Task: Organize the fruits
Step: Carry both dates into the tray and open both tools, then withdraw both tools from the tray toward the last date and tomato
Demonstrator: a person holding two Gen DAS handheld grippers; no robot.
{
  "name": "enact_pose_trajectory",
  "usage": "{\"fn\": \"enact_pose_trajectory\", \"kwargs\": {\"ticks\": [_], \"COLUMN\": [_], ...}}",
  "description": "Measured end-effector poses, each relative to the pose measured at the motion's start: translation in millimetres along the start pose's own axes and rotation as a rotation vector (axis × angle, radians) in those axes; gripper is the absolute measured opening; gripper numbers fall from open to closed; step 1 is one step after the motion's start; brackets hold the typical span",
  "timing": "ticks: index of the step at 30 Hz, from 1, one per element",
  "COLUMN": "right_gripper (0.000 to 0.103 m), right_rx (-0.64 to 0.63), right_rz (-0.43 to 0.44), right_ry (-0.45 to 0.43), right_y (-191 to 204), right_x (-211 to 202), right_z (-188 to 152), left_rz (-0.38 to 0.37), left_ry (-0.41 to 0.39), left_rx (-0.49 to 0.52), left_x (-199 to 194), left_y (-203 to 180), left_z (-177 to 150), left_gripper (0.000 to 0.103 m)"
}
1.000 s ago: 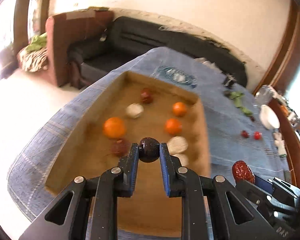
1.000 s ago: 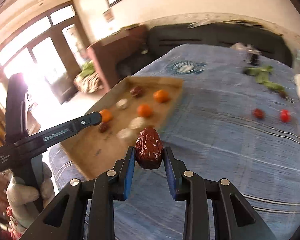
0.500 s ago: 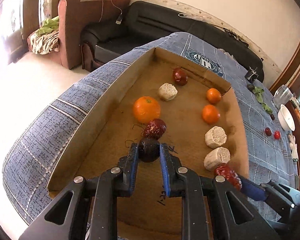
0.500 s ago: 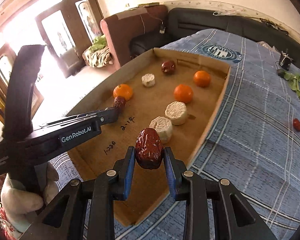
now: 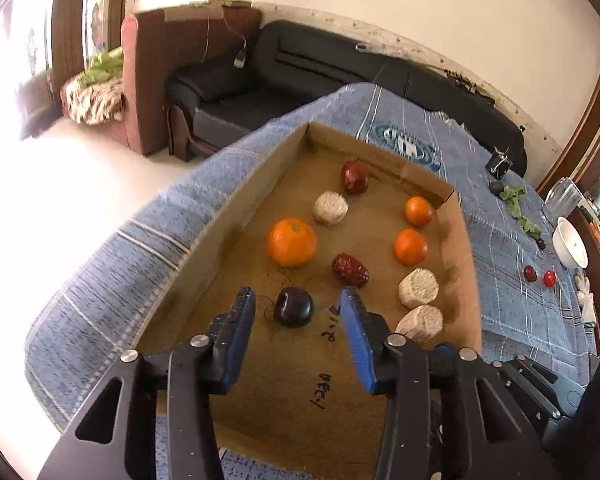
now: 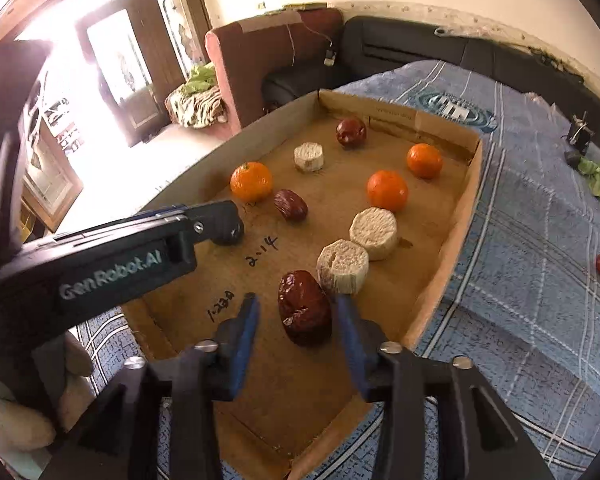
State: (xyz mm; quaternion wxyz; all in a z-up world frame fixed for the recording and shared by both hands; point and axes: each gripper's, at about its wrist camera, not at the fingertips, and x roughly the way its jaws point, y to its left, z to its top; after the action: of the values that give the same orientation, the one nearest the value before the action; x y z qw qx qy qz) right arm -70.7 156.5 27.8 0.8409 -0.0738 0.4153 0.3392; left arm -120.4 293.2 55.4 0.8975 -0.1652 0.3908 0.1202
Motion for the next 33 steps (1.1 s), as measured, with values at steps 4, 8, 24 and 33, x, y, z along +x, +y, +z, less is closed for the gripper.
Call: {"fn": "enact_pose_trajectory", "kwargs": {"ticks": [4,8,24,33], "right_gripper": [0.058,0.062,0.07,0.072], "right_rx": [0.013,0.037,0.166,0.21], "right_rz": [-0.005,-0.014,-0.028,-0.034], "right_ry": [-0.055,-0.092,-0.142,-0.157], "right_y": [-1,-5,-38,-57], "right_x": [-19,-33,-71,-87], "right_z": [-3,-8,-27,-40], "left_rz": [0.038,0.054,0.063,0.052], "left_ry": [-0.049,-0.08,-0.14,-0.154], "left_rx": [0.032,0.064,0.143,0.234], "left_x": [-15,-26,-57,-65], "left_y": [-7,-16,-48,-81], "left_z": [2,2,-7,-16], "left_gripper": [0.06,0.061,0.065,0.066]}}
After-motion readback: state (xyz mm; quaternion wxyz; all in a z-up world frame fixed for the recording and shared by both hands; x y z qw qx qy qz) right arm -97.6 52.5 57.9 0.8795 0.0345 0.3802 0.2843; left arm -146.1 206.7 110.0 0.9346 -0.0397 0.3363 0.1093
